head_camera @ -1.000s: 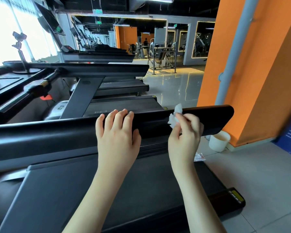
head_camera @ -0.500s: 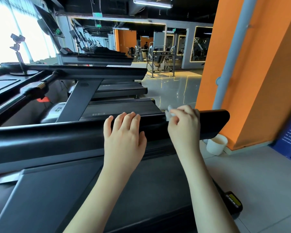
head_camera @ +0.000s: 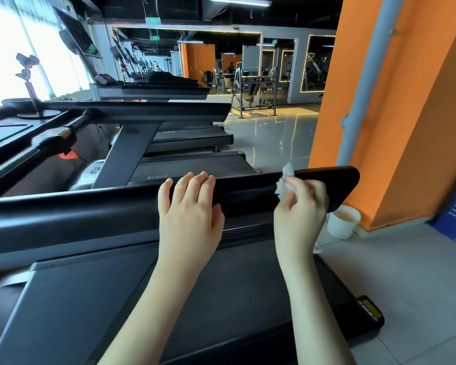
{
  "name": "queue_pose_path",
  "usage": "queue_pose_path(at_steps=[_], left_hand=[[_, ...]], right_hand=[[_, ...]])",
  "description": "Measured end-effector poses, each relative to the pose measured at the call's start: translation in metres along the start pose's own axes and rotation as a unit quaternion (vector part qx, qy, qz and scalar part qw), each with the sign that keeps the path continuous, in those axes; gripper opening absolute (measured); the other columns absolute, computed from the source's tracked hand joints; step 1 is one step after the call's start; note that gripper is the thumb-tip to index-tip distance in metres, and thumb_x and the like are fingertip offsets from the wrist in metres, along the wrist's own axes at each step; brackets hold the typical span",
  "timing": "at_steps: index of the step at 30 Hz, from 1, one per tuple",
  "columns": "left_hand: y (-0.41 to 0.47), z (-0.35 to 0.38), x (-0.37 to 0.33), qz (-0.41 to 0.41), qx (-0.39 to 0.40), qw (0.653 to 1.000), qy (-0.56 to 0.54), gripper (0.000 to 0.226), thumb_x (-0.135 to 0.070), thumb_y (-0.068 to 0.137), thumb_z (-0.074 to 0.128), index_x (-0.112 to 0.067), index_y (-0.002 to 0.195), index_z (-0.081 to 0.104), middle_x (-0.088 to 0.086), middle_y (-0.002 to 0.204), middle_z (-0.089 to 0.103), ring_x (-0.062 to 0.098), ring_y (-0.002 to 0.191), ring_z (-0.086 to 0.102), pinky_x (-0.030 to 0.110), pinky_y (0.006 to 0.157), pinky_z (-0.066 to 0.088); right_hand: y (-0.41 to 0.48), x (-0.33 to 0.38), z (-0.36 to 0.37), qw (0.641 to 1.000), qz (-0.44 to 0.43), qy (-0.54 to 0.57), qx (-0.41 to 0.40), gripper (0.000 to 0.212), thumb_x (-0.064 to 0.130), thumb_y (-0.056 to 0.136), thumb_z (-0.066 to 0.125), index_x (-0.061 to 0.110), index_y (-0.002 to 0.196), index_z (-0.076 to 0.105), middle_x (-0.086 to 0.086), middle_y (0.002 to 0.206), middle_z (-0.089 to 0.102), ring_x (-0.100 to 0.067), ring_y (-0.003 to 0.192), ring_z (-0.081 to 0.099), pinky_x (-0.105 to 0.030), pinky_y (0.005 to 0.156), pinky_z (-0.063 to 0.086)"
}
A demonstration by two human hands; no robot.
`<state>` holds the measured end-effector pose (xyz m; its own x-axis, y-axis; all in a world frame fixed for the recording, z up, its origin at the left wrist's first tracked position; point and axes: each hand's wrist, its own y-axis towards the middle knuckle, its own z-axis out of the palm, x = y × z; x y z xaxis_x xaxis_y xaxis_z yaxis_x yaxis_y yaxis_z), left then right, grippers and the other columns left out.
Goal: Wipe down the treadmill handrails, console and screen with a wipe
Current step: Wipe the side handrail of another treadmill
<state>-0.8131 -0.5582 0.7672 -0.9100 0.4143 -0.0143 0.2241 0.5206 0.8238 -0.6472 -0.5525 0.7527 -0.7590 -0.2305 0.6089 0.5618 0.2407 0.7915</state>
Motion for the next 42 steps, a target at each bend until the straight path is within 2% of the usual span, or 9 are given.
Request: queue_pose_path(at_steps=[4, 8, 14, 21, 24, 28, 34, 37, 42], left_hand=[[0.0, 0.001, -0.003, -0.009, -0.005, 1.0, 0.002, 0.041, -0.018, 0.08, 0.054, -0.001, 0.116, 0.063, 0.011, 0.12, 0.065, 0.033, 0.115, 0.058, 0.053, 0.103, 0.033], [0.001, 0.002, -0.003, -0.009, -0.005, 1.0, 0.008, 0.04, -0.017, 0.08, 0.055, -0.001, 0.116, 0.063, 0.011, 0.12, 0.064, 0.033, 0.115, 0.058, 0.053, 0.103, 0.034], [0.0, 0.002, -0.005, -0.013, -0.003, 1.0, 0.016, 0.041, -0.017, 0.08, 0.053, -0.002, 0.117, 0.062, 0.011, 0.121, 0.064, 0.033, 0.116, 0.057, 0.053, 0.105, 0.031], [0.0, 0.001, -0.008, -0.022, -0.001, 1.0, 0.02, 0.04, -0.017, 0.08, 0.054, -0.002, 0.117, 0.062, 0.01, 0.121, 0.063, 0.033, 0.117, 0.056, 0.053, 0.105, 0.032], [0.0, 0.001, -0.01, -0.028, 0.003, 0.999, 0.027, 0.041, -0.019, 0.08, 0.052, -0.003, 0.116, 0.062, 0.011, 0.121, 0.063, 0.033, 0.117, 0.056, 0.054, 0.104, 0.032], [0.004, 0.001, -0.017, -0.045, 0.015, 0.998, 0.052, 0.042, -0.025, 0.082, 0.048, -0.009, 0.117, 0.064, 0.011, 0.115, 0.063, 0.038, 0.112, 0.056, 0.058, 0.103, 0.032], [0.011, 0.006, -0.03, -0.023, 0.007, 0.999, 0.029, 0.045, -0.028, 0.081, 0.046, -0.002, 0.114, 0.065, 0.013, 0.112, 0.065, 0.036, 0.107, 0.057, 0.046, 0.105, 0.031], [0.012, 0.01, -0.037, -0.019, 0.015, 0.999, 0.034, 0.044, -0.027, 0.081, 0.05, -0.008, 0.117, 0.065, 0.01, 0.114, 0.065, 0.037, 0.108, 0.057, 0.053, 0.102, 0.037], [0.017, 0.019, -0.05, -0.022, 0.003, 1.0, 0.014, 0.042, -0.027, 0.08, 0.049, -0.002, 0.109, 0.065, 0.012, 0.11, 0.065, 0.033, 0.106, 0.056, 0.049, 0.102, 0.038]], right_hand=[[-0.029, 0.003, 0.0, 0.999, -0.002, 0.037, 0.017, 0.026, -0.016, 0.073, 0.056, 0.003, 0.086, 0.069, -0.009, 0.085, 0.061, -0.03, 0.074, 0.059, -0.015, 0.07, 0.036], [-0.021, -0.008, -0.003, 0.997, -0.011, 0.078, 0.024, 0.022, -0.015, 0.075, 0.058, 0.002, 0.083, 0.069, -0.008, 0.085, 0.062, -0.017, 0.076, 0.056, -0.005, 0.071, 0.036], [-0.039, -0.014, -0.001, 0.997, 0.021, 0.08, -0.005, 0.018, -0.012, 0.08, 0.056, -0.002, 0.084, 0.069, -0.012, 0.089, 0.061, -0.029, 0.08, 0.061, -0.009, 0.076, 0.039], [-0.025, -0.024, -0.002, 0.994, 0.013, 0.11, -0.004, 0.018, -0.013, 0.081, 0.058, -0.001, 0.086, 0.07, -0.012, 0.089, 0.06, -0.027, 0.08, 0.059, -0.01, 0.074, 0.04], [-0.031, -0.029, -0.001, 0.993, 0.032, 0.114, -0.025, 0.02, -0.015, 0.082, 0.057, -0.002, 0.089, 0.07, -0.013, 0.091, 0.061, -0.028, 0.083, 0.06, -0.021, 0.074, 0.046], [-0.041, -0.021, 0.0, 0.989, -0.015, 0.149, 0.016, 0.019, -0.005, 0.086, 0.056, 0.0, 0.091, 0.073, -0.011, 0.092, 0.063, -0.028, 0.083, 0.062, -0.032, 0.074, 0.051], [0.001, -0.029, 0.0, 0.993, -0.019, 0.113, -0.019, 0.02, -0.011, 0.085, 0.06, 0.0, 0.095, 0.074, -0.013, 0.096, 0.066, -0.031, 0.089, 0.059, -0.014, 0.085, 0.043], [-0.007, -0.023, -0.001, 0.993, -0.066, 0.101, 0.007, 0.024, -0.01, 0.086, 0.055, 0.0, 0.097, 0.074, -0.01, 0.098, 0.068, -0.025, 0.093, 0.055, -0.013, 0.091, 0.039], [0.019, -0.015, 0.002, 0.981, -0.152, 0.086, 0.086, 0.038, -0.01, 0.08, 0.043, 0.007, 0.094, 0.073, -0.003, 0.088, 0.068, -0.025, 0.084, 0.05, -0.022, 0.08, 0.039]])
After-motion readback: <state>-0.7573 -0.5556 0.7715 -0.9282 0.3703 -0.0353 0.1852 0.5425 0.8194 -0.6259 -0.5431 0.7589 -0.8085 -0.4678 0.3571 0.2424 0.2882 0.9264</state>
